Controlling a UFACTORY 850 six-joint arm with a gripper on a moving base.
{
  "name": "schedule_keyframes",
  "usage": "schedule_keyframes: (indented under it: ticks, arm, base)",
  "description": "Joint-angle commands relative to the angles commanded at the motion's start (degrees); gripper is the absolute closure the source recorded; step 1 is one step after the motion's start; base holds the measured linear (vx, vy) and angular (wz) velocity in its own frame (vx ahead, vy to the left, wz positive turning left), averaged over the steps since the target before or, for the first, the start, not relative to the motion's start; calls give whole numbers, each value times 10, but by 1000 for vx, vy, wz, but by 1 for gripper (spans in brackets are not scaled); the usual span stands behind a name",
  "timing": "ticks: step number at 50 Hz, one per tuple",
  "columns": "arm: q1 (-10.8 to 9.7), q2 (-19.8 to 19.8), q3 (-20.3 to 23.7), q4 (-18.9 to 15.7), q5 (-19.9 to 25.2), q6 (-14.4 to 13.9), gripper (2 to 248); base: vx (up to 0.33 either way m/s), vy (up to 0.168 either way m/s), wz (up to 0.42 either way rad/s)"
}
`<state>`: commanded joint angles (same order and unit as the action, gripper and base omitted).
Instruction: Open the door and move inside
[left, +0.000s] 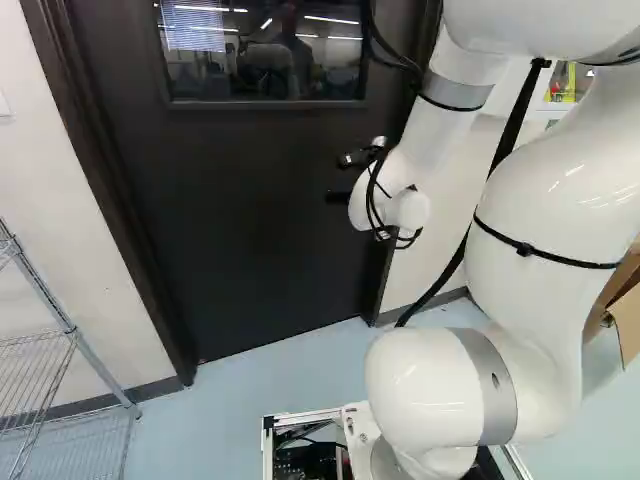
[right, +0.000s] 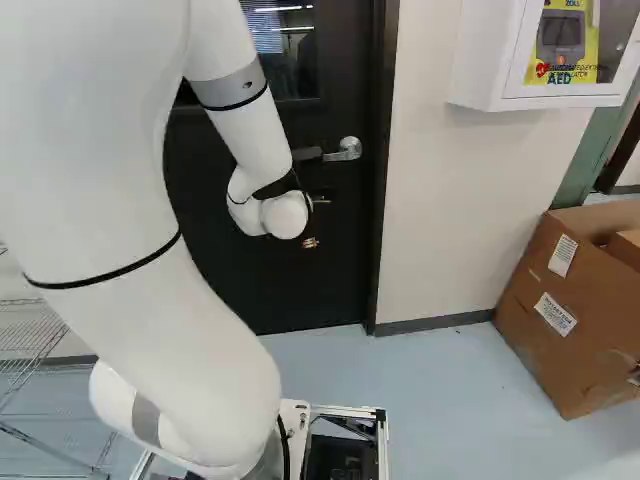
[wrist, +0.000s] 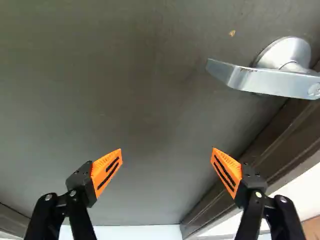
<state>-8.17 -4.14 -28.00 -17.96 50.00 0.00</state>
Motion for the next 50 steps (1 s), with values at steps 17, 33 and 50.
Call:
schedule_keyframes:
  ticks: [17,33,50]
  arm:
    - [0,25,1,0,0,0,3]
    - [0,47,0,0,0,0,3]
    - [0,68,-2,0,0,0,3]
  base:
    - [0,0,0]
    - [0,0,0]
    - [0,0,0]
